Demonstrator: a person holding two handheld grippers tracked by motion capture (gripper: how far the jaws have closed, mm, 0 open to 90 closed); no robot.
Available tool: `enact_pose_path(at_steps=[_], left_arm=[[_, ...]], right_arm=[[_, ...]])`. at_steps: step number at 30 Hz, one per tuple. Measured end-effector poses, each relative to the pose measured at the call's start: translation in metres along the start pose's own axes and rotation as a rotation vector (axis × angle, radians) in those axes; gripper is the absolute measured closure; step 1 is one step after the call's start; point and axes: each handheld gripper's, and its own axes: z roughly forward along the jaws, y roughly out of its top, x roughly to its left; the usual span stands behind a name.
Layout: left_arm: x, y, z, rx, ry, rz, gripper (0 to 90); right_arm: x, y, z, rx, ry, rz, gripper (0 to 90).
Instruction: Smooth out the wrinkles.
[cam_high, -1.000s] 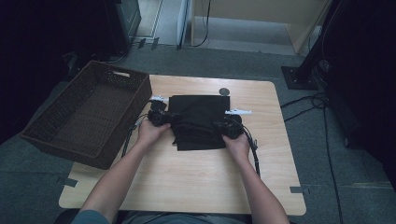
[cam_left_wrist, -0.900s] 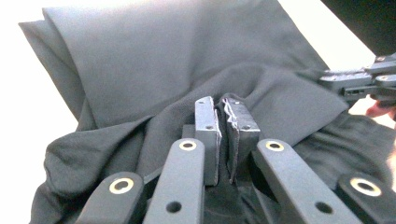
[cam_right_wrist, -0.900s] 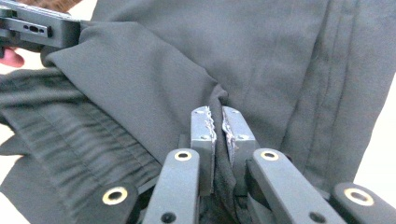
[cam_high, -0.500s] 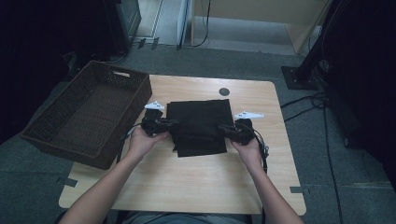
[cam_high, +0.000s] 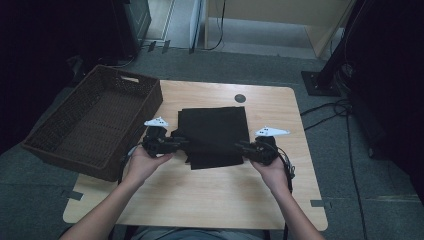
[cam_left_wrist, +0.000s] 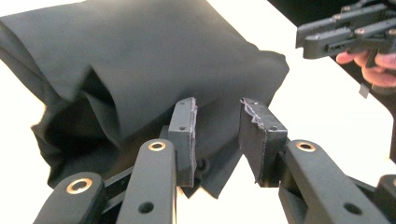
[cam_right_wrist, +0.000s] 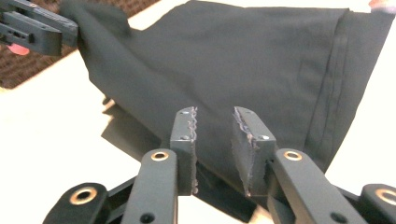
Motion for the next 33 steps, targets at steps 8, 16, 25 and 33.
enact_pose_path(at_steps=[8,16,25,33], left_arm=[[0.006,0.032,0.001,-0.027,0.023,0.012,68.9],[0.016,0.026,0.034,0.039,0.012,-0.033,75.4],[0.011,-0.013,0.051,0.056,0.032,-0.025,72.4],[0.008,-0.025,0.060,0.053,0.039,0.027,81.5]], right_arm=[[0.004,0.023,0.025,-0.012,-0.006,0.000,75.3],[0.009,0.023,0.064,0.012,0.006,0.029,75.7],[0.025,0.004,0.078,0.051,0.005,0.002,71.7],[0.032,-0.020,0.082,0.024,-0.038,-0.059,70.8]])
